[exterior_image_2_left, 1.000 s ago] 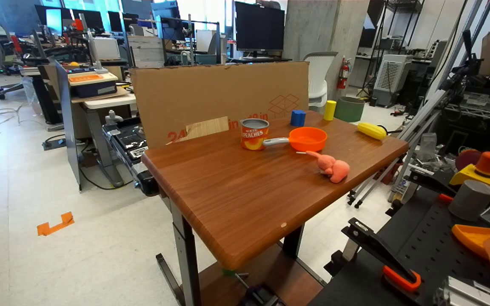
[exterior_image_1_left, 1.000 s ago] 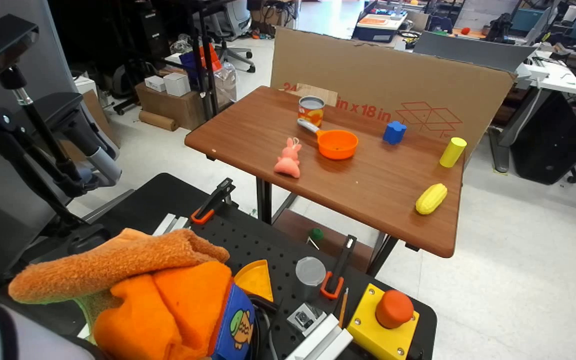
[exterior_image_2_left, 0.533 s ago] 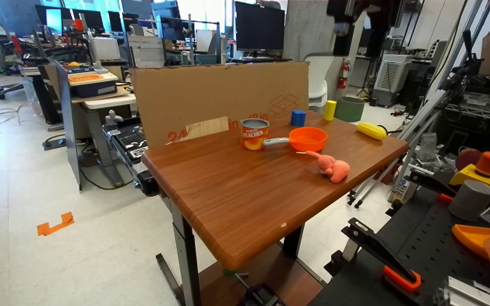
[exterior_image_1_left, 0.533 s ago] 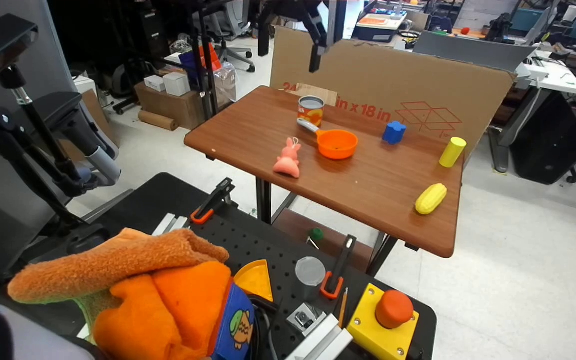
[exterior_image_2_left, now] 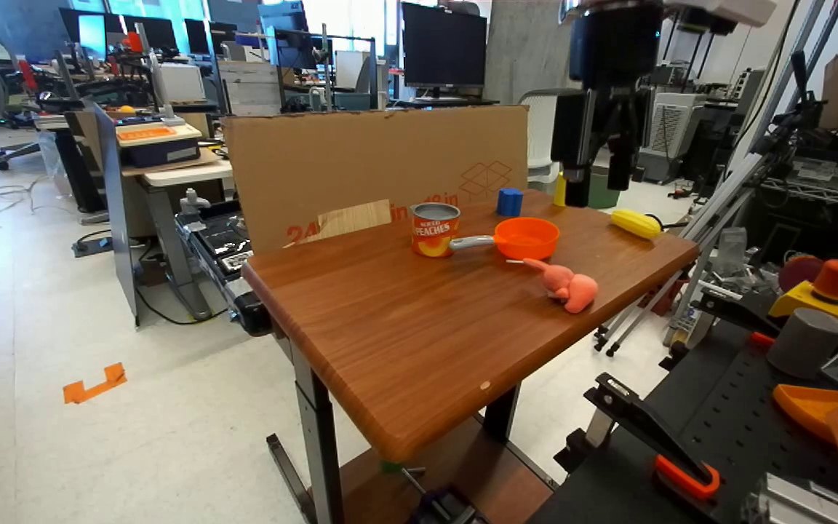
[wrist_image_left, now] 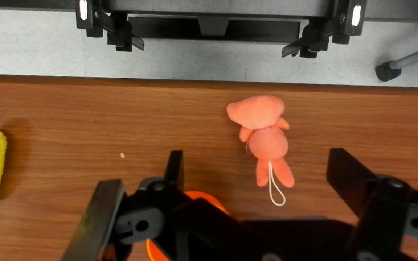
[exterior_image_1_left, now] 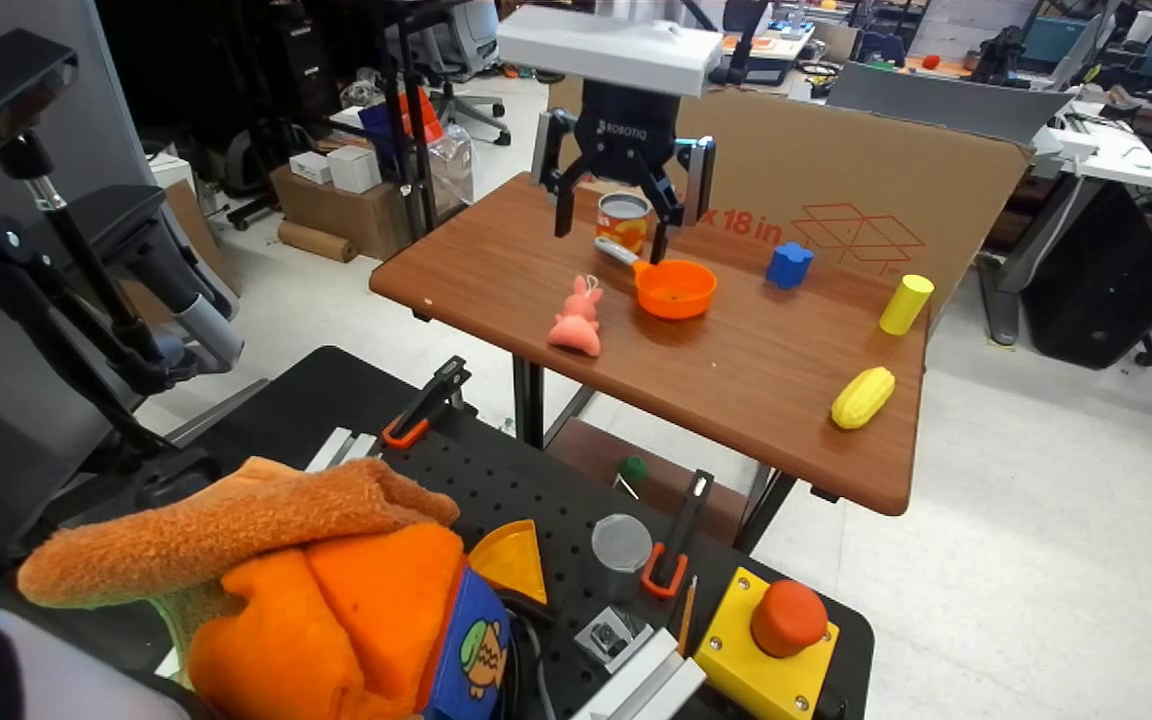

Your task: Put the plush toy inside the orange pan

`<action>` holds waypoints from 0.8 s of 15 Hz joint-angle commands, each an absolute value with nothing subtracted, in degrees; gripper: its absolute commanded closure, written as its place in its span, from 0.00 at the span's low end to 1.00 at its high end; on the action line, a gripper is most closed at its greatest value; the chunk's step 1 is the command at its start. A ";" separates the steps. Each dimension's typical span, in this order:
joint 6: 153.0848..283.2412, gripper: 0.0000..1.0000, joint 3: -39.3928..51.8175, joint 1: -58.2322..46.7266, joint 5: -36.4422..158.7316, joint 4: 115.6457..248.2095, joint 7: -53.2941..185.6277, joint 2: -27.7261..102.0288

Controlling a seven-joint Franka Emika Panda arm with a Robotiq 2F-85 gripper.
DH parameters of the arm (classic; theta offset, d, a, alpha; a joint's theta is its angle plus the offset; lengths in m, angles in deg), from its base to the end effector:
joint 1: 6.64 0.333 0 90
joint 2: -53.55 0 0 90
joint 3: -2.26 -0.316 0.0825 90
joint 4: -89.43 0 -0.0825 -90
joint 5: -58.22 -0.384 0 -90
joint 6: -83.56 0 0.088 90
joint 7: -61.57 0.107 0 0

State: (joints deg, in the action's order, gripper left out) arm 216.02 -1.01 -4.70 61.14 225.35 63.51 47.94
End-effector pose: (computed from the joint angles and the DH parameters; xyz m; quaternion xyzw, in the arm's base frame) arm 0.4846 0.0434 0.2707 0.9957 0.0471 -0.0778 0.0195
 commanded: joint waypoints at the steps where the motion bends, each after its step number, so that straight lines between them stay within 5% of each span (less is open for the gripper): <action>1: 216.56 0.00 -0.47 -4.51 62.40 222.10 61.41 42.02; 10: 220.28 0.00 -0.22 -4.16 64.08 223.17 59.69 36.21; 12: 220.90 0.26 0.17 -4.01 65.37 223.09 60.46 35.20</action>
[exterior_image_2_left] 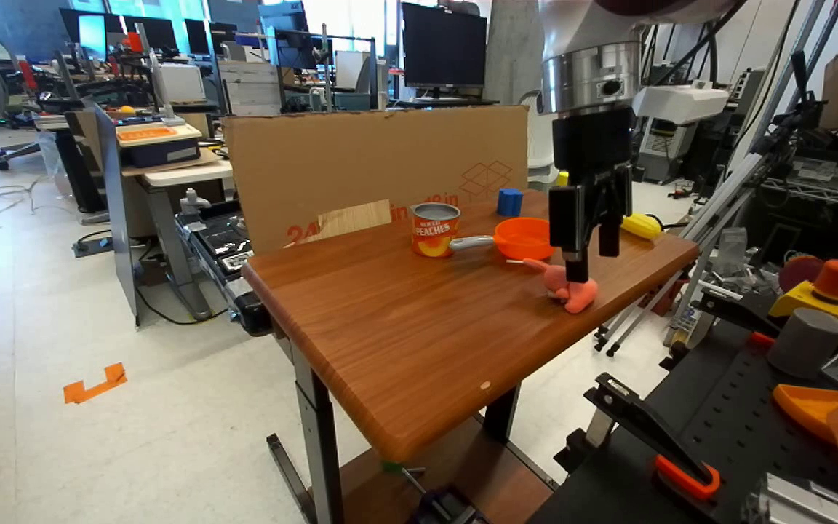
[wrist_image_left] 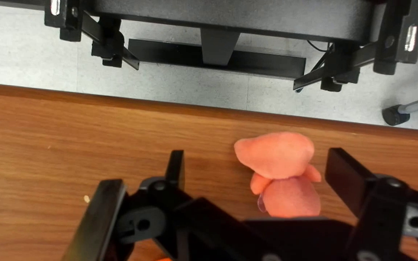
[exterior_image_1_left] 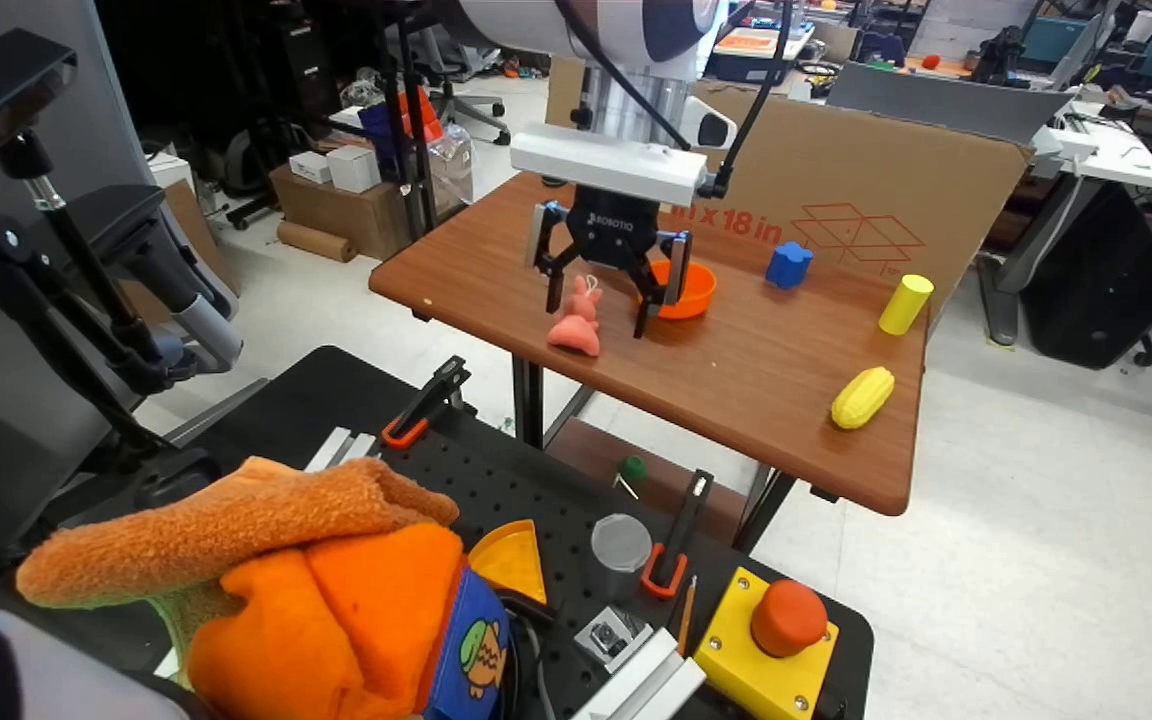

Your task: Put the plush toy inside the orange pan

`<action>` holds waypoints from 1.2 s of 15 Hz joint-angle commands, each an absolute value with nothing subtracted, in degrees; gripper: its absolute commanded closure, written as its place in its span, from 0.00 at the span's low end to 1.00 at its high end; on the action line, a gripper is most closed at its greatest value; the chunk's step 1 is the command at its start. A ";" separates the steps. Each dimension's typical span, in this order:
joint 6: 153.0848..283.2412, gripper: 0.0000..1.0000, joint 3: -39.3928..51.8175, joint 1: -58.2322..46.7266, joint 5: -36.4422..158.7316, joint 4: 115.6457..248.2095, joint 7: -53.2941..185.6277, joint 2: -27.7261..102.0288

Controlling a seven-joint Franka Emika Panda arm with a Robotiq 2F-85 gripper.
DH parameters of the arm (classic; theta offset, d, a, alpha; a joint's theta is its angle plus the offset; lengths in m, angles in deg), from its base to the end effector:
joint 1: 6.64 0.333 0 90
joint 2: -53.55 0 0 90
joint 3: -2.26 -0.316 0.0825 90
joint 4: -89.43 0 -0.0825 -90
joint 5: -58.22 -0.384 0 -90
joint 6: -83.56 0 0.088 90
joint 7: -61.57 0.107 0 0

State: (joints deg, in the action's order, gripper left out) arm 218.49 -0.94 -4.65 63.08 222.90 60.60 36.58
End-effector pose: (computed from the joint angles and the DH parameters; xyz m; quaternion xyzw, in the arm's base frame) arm 0.4866 0.0442 0.1914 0.9870 0.0868 -0.1336 0.0224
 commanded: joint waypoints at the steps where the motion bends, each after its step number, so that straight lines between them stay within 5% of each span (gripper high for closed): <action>1: 220.79 0.32 0.31 -3.99 65.87 223.04 60.71 34.93; 9: 220.42 0.95 0.82 -3.49 68.29 223.39 61.81 35.15; 18: 216.54 0.99 -0.48 -4.04 66.21 234.17 57.88 58.17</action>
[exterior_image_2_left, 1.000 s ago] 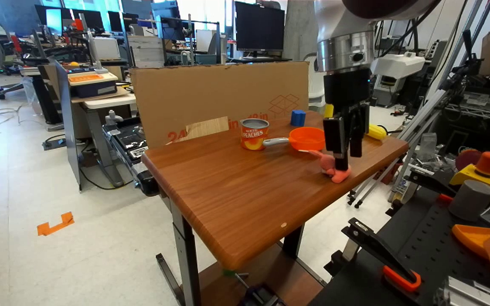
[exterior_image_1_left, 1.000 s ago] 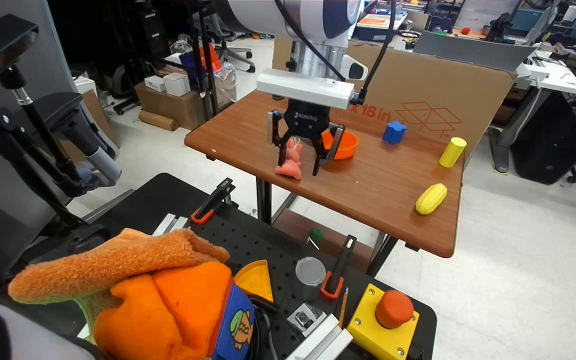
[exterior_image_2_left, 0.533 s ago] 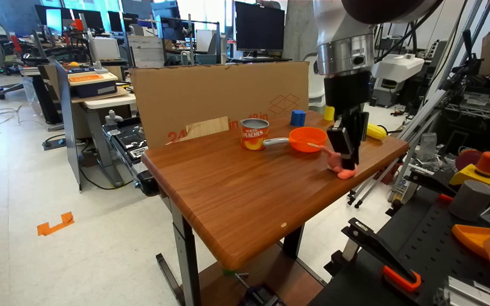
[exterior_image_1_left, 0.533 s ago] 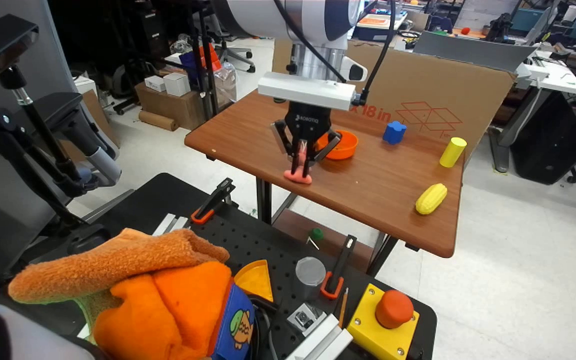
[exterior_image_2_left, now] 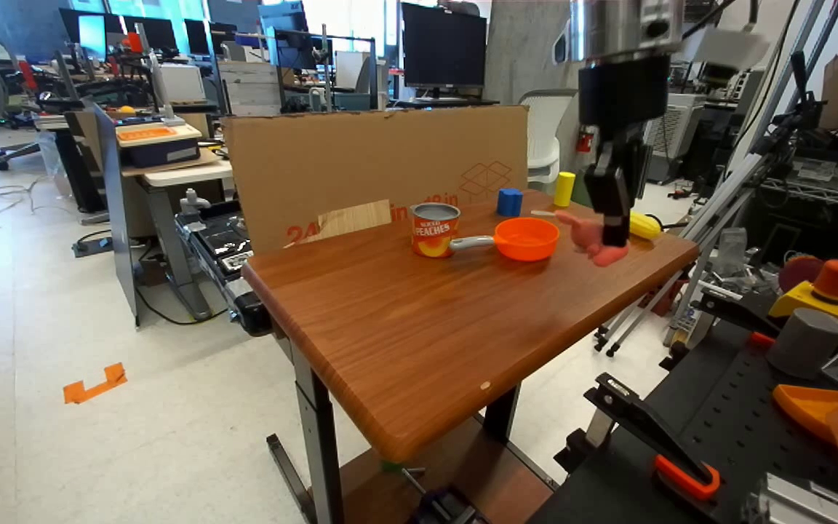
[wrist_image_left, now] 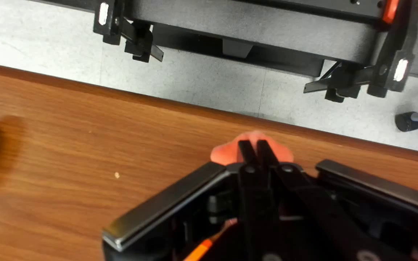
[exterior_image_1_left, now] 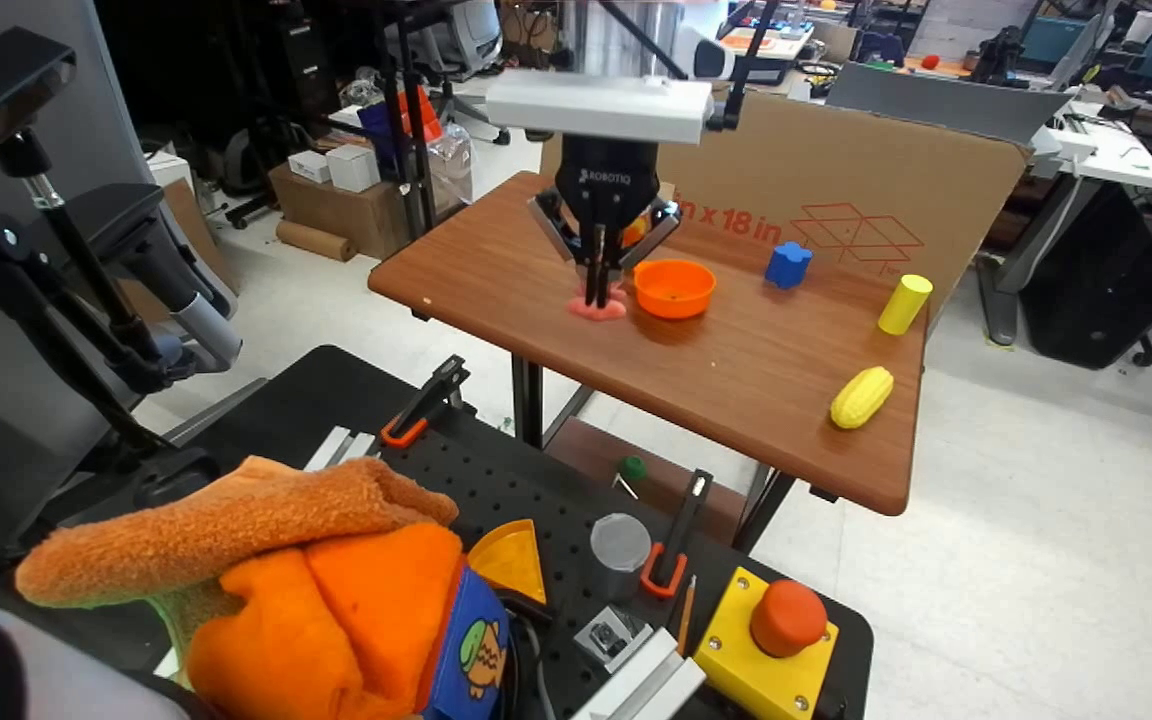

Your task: Put the plush toy inside the orange pan

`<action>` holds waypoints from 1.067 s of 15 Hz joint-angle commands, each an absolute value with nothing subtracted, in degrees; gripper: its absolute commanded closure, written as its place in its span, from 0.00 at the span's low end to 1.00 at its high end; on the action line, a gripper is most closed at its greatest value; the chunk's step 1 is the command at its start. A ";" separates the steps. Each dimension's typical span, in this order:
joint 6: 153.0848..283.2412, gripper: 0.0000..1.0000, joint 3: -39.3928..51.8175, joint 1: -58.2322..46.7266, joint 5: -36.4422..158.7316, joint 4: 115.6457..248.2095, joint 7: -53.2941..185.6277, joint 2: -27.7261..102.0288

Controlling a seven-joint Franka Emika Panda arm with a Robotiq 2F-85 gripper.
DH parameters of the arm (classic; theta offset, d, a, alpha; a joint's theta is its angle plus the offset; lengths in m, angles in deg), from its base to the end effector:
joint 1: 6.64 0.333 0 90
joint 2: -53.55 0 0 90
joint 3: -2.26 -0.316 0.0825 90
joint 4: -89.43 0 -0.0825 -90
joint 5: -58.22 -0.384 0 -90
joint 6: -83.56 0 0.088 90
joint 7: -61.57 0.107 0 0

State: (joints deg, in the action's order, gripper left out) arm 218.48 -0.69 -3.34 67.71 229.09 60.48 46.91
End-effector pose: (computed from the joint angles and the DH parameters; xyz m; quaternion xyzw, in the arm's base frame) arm 0.4629 0.0488 0.2415 0.9857 0.1274 -0.0962 0.0539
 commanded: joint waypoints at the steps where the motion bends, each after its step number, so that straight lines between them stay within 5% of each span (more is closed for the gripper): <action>1: 216.07 0.99 -0.20 -4.25 65.63 234.59 57.82 60.90; 4: 216.34 0.99 0.54 -4.55 65.76 235.09 58.33 66.92; 5: 219.56 0.99 -0.84 -3.82 66.34 225.42 61.97 54.61; 16: 218.22 0.99 1.14 -1.83 68.70 201.04 71.72 29.24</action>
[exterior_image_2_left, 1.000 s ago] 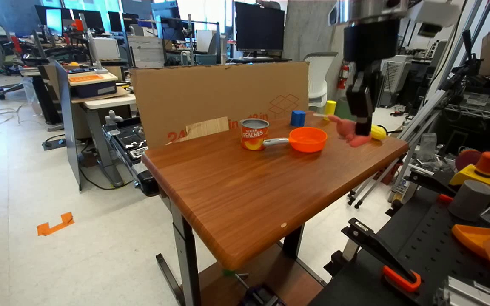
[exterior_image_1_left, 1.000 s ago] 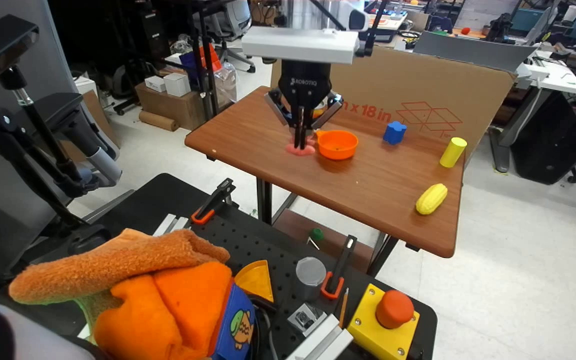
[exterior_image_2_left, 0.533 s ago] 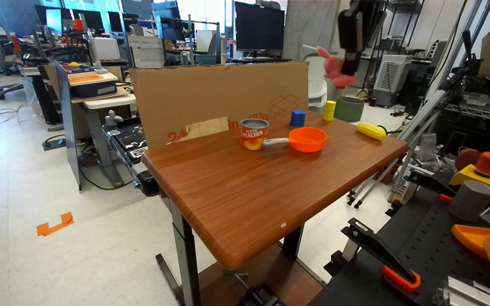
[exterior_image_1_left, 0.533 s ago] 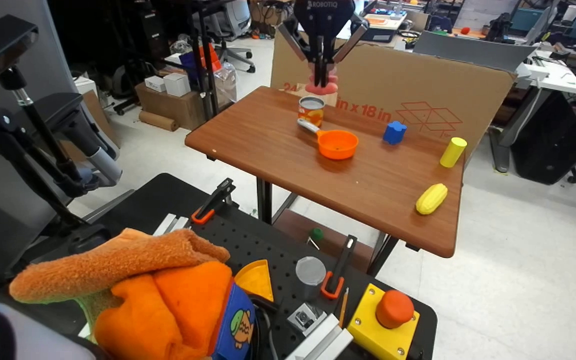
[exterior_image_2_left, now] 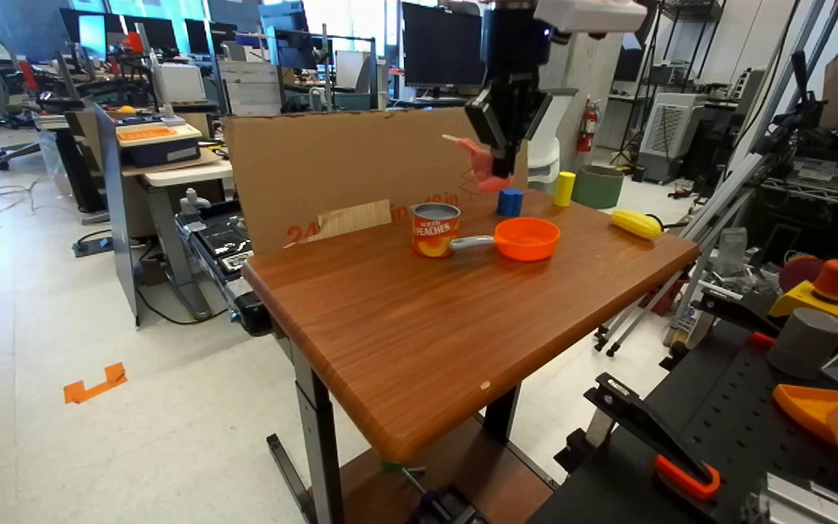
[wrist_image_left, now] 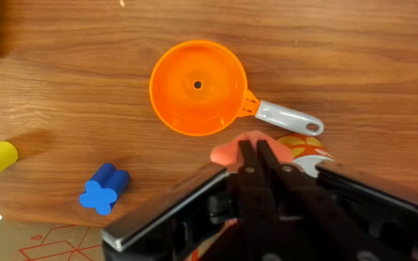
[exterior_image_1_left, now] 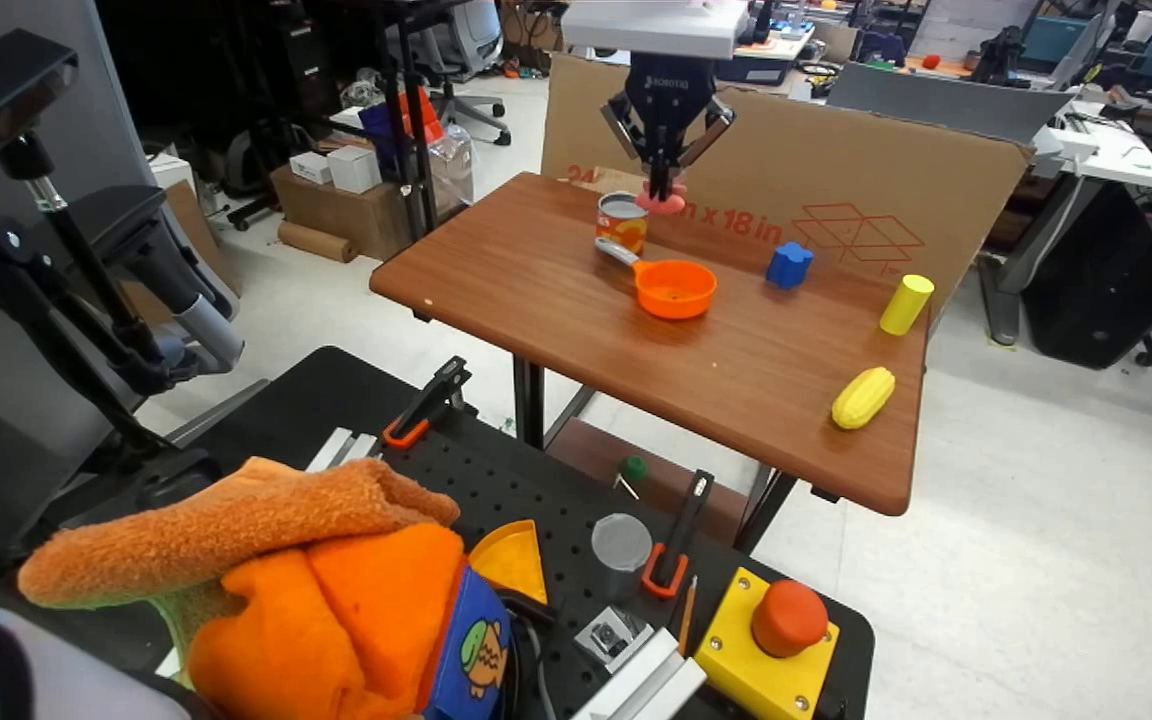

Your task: Put the plush toy inside the orange pan

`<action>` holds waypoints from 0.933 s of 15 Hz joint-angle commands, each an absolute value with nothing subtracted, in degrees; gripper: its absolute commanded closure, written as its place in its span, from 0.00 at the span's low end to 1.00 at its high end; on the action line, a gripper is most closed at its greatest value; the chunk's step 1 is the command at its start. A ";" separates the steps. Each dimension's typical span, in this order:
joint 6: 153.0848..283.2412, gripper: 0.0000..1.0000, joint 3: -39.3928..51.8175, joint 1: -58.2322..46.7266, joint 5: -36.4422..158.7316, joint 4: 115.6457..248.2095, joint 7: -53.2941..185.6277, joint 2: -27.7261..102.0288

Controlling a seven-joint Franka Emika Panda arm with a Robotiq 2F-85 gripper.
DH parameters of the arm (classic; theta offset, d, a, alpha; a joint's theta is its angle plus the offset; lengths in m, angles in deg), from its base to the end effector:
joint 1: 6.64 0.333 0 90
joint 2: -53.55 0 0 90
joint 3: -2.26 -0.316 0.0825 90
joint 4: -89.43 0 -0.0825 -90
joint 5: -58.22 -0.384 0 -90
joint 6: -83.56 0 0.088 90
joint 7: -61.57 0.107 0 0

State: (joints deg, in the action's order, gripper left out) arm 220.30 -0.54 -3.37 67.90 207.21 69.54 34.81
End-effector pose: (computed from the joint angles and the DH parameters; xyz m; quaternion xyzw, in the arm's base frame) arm 0.5892 0.0604 0.2775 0.9978 0.0435 0.0086 0.0495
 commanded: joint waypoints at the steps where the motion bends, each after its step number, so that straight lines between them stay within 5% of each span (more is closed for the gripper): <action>1: 218.16 0.99 1.54 -1.55 68.58 200.21 72.11 28.09; 14: 217.99 0.99 5.97 -0.39 68.98 203.99 77.57 26.72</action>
State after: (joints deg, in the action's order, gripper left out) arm 219.60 4.53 -1.41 67.94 203.82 75.18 27.06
